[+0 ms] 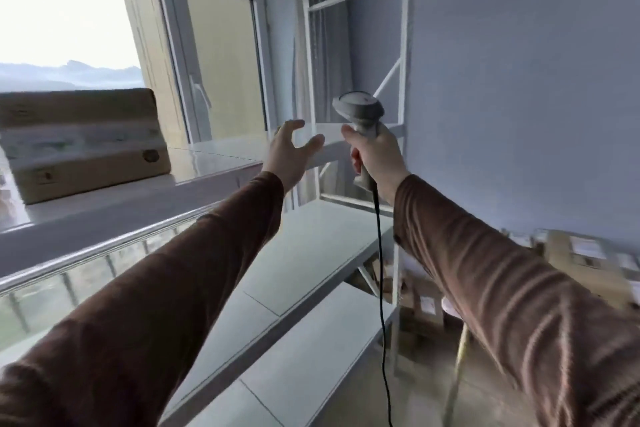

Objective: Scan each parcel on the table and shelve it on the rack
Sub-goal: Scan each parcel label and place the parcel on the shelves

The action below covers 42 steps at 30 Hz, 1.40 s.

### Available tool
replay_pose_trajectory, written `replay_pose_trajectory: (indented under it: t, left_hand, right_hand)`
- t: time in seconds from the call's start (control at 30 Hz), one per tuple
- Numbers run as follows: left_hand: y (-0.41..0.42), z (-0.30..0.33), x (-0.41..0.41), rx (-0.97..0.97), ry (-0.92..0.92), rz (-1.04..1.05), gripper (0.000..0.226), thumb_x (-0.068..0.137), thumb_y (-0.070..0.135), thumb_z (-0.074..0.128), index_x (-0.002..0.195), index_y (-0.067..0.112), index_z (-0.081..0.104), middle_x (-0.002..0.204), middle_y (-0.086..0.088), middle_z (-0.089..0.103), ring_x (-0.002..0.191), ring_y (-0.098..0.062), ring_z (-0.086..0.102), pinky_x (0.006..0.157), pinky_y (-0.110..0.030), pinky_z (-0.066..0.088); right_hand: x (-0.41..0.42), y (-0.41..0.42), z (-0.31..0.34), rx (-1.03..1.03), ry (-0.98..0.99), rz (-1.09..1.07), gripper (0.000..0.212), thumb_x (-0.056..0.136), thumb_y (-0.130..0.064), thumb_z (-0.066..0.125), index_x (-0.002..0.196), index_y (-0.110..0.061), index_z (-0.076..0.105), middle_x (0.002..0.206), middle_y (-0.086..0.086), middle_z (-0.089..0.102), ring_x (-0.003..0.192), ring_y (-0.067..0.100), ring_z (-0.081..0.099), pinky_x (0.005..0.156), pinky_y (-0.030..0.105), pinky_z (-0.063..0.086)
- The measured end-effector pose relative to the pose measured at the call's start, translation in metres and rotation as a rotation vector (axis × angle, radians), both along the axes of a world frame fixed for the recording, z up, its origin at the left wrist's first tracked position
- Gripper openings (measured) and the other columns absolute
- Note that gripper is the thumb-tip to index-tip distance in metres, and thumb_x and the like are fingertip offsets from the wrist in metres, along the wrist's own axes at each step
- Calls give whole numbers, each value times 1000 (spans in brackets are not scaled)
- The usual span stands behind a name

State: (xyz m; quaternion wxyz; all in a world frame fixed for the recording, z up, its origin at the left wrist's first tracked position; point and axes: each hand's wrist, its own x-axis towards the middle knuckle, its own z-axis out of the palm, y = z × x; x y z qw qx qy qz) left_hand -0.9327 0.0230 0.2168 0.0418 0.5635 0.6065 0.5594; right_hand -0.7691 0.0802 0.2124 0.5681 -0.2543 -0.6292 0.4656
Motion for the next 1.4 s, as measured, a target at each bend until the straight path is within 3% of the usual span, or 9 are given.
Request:
replay_pose_trajectory:
  t: [0.17,0.43,0.53,0.8,0.93,1.1,1.13,1.23,1.4]
  left_hand:
    - [70,-30,112,-89,-65,-229,50,95,41,72,137,18,60,139,-6,60,111,-21,62,81,-31,52]
    - [155,-81,313,-189,-54,-541,47,96,48,68,135,22,61,131,7,52,114,-11,50,93,-27,38]
    - [189,-101,395,-252,-55,-648,48,96,47,68,136,22,61,138,0,53,115,-11,48,96,-30,40]
    - [270,-165,594,-410,-75,-752,51,100,40,65,143,14,55,133,-6,59,91,-9,59,66,-11,52]
    - [298,-207,657,-504,-94,-766,51,102,37,60,146,13,53,137,-6,60,125,-25,59,101,-35,49]
    - [332,-261,708,-591,-102,-728,49,106,28,56,150,11,48,147,-8,57,110,-12,59,77,-6,44]
    - [339,-272,715,-611,-108,-723,50,106,26,55,152,10,45,150,-9,54,116,-15,59,82,-5,45]
    - [363,-304,735,-685,-135,-703,55,108,24,51,159,9,35,160,-12,45,144,-28,46,116,-34,40]
    - [407,-355,762,-758,-199,-641,55,108,21,49,160,10,33,160,-10,45,145,-27,45,105,-25,35]
  right_hand:
    - [123,28,-29,-50,-69,-238,21,90,-27,71,102,-15,60,61,2,52,46,17,45,47,28,38]
    - [327,57,-75,-143,-137,-512,30,96,-29,69,121,-12,62,90,7,65,68,17,59,61,33,50]
    - [409,73,-95,-138,-183,-602,34,97,-35,70,124,-16,63,101,5,70,83,15,66,63,24,53]
    - [603,122,-145,-247,-255,-770,24,99,-47,63,99,-23,59,71,-1,59,45,8,52,51,28,47]
    - [666,147,-178,-339,-262,-772,24,94,-49,69,104,-28,63,75,-2,64,51,10,54,51,30,47]
    - [713,188,-229,-452,-266,-791,21,94,-51,68,105,-34,62,90,3,74,57,11,59,57,32,50]
    - [720,197,-240,-482,-261,-788,23,95,-50,67,109,-32,62,89,4,74,54,9,58,55,29,49]
    - [737,226,-274,-572,-227,-780,26,95,-44,69,114,-27,61,80,4,70,47,7,53,48,25,44]
    - [759,281,-330,-698,-227,-802,29,88,-38,80,96,-17,61,78,5,63,56,15,52,59,32,44]
